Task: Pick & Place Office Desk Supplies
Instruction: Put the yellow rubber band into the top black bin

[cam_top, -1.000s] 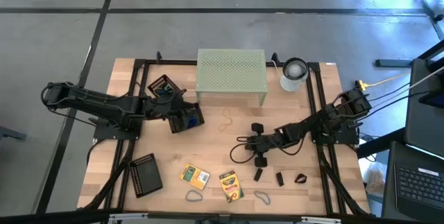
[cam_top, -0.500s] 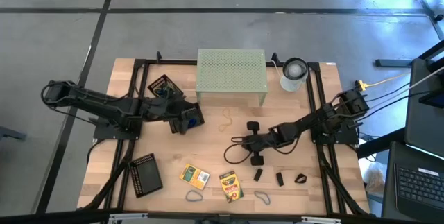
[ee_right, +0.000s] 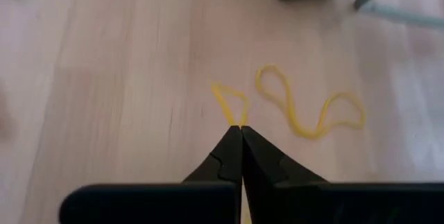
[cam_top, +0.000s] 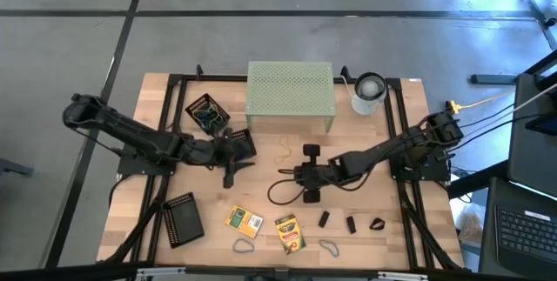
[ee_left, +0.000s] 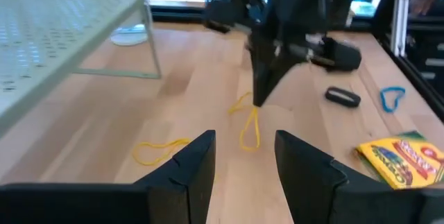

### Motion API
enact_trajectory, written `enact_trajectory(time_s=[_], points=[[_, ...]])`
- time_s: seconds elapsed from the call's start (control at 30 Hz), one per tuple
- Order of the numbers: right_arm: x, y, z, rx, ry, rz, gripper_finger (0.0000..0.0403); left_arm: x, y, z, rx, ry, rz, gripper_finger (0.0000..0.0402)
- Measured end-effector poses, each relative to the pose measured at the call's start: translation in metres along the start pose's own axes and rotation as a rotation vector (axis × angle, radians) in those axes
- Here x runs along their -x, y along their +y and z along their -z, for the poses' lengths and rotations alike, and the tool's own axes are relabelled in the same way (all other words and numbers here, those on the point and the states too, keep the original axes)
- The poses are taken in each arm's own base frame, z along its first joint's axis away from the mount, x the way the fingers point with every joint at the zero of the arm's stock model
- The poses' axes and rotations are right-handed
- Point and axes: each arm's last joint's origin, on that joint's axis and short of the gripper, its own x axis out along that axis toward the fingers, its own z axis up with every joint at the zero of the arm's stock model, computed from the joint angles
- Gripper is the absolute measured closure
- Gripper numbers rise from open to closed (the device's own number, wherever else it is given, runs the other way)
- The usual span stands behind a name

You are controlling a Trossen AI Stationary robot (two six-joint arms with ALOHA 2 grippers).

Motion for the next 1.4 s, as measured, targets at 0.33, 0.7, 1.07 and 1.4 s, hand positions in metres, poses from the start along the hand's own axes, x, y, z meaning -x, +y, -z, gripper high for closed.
enact_trajectory(time_s=[0.33,0.7,1.07,1.4], points=[[0.020,-0.004,-0.047,0.007,-0.138,-0.010,0.0403,-0.030,-0.015,0.007,-0.179,-0.095,0.016,0.0258],[0.037,-0.009,-0.071,0.038,-0.173,-0.010,0.0403,-0.043,-0.020,0.012,-0.199,-0.136,0.022,0.0205],[0.047,-0.012,-0.087,0.080,-0.229,-0.001,0.0403,-0.042,-0.023,0.004,-0.115,-0.211,0.104,0.0171],[0.056,-0.017,-0.099,0.115,-0.269,0.067,0.0403,-0.042,-0.024,0.004,-0.028,-0.203,0.142,0.0175]])
